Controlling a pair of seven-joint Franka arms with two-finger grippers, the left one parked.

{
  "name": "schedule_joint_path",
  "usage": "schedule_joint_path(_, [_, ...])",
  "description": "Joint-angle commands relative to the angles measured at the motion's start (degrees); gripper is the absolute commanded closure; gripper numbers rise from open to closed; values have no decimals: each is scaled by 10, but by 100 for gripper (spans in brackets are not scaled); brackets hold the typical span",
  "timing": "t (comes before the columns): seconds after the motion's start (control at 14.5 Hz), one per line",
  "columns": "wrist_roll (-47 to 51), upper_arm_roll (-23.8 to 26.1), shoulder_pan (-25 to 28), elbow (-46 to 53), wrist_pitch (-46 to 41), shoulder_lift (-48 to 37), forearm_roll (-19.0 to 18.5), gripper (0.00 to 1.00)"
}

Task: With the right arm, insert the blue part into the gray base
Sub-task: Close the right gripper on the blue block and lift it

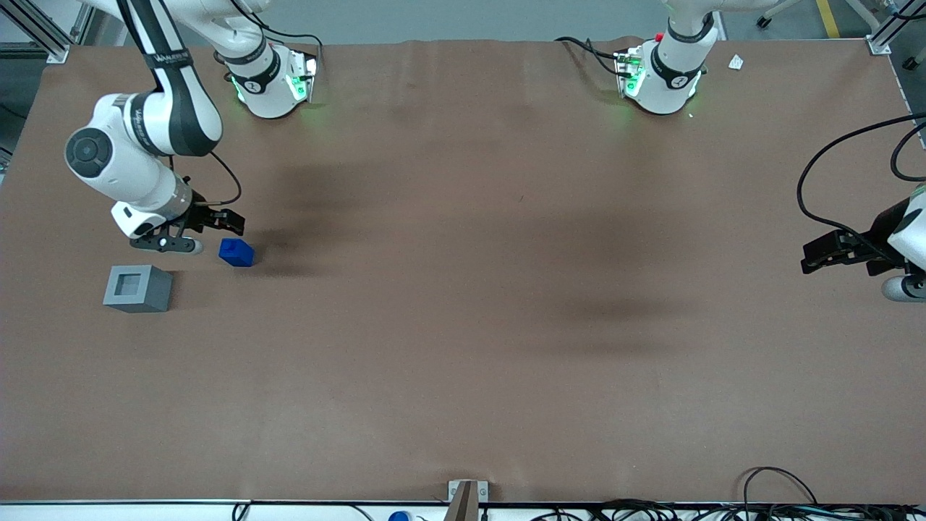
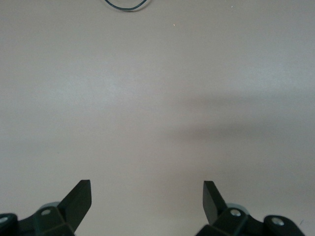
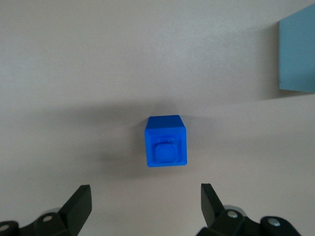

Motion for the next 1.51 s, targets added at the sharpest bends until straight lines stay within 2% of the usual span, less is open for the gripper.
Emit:
schedule_joint_path(0.0, [-34, 4, -32, -8, 39, 32, 0, 6])
schedule_joint_path(0.28, [-34, 4, -32, -3, 81, 84, 0, 12])
schedule_joint_path(0.62, [-29, 5, -25, 3, 81, 91, 4, 17])
schedule_joint_path(0.83, [-29, 5, -25, 12, 76, 95, 4, 33])
schedule_joint_path(1.17, [-29, 5, -21, 19, 76, 101, 4, 53])
schedule_joint_path(1.44, [-33, 5, -21, 24, 74, 99, 4, 84])
